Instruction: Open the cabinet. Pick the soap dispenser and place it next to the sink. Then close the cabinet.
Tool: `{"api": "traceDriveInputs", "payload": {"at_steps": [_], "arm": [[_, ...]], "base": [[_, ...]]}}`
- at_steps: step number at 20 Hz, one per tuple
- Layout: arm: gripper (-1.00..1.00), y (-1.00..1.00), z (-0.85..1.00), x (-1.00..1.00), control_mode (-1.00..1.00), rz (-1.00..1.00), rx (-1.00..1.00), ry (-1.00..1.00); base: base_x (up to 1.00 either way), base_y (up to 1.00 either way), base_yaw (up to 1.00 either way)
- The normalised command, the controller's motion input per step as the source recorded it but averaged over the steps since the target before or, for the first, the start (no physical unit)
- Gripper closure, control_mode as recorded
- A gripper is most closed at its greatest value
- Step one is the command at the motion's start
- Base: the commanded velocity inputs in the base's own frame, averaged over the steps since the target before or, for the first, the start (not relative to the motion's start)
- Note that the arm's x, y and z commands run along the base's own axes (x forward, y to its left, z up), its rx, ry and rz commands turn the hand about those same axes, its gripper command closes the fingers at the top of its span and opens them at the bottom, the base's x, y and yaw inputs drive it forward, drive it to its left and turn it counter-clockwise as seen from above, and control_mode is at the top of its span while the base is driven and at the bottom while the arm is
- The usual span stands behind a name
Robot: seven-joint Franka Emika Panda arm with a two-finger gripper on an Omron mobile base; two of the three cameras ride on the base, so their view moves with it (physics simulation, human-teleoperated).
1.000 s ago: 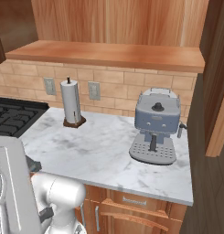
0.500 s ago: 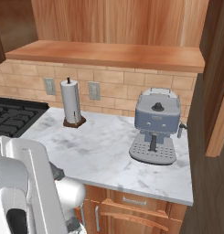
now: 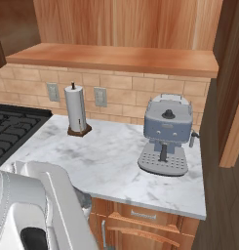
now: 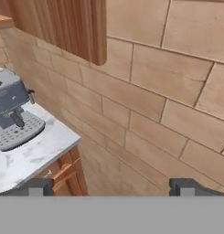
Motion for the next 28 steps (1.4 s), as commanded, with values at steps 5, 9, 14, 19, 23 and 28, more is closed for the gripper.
{"api": "traceDriveInputs", "payload": {"at_steps": [5, 9, 14, 19, 23, 28], "arm": [[-1.00, -0.35, 0.22, -0.20, -1.00, 0.08, -0.25, 0.05], [-1.00, -0.28, 0.27, -0.14, -1.00, 0.08, -0.26, 0.02], [-1.00, -0.30, 0.31, -0.14, -1.00, 0.08, -0.23, 0.01], [-1.00, -0.27, 0.37, -0.06, -1.00, 0.08, -0.19, 0.04], [-1.00, -0.14, 0.37, 0.02, -1.00, 0.08, -0.12, 0.05], [-1.00, -0.01, 0.34, 0.09, -1.00, 0.09, -0.03, 0.00]], "base": [[0.00, 0.00, 0.00], [0.00, 0.00, 0.00], [0.00, 0.00, 0.00], [0.00, 0.00, 0.00], [0.00, 0.00, 0.00], [0.00, 0.00, 0.00]]}}
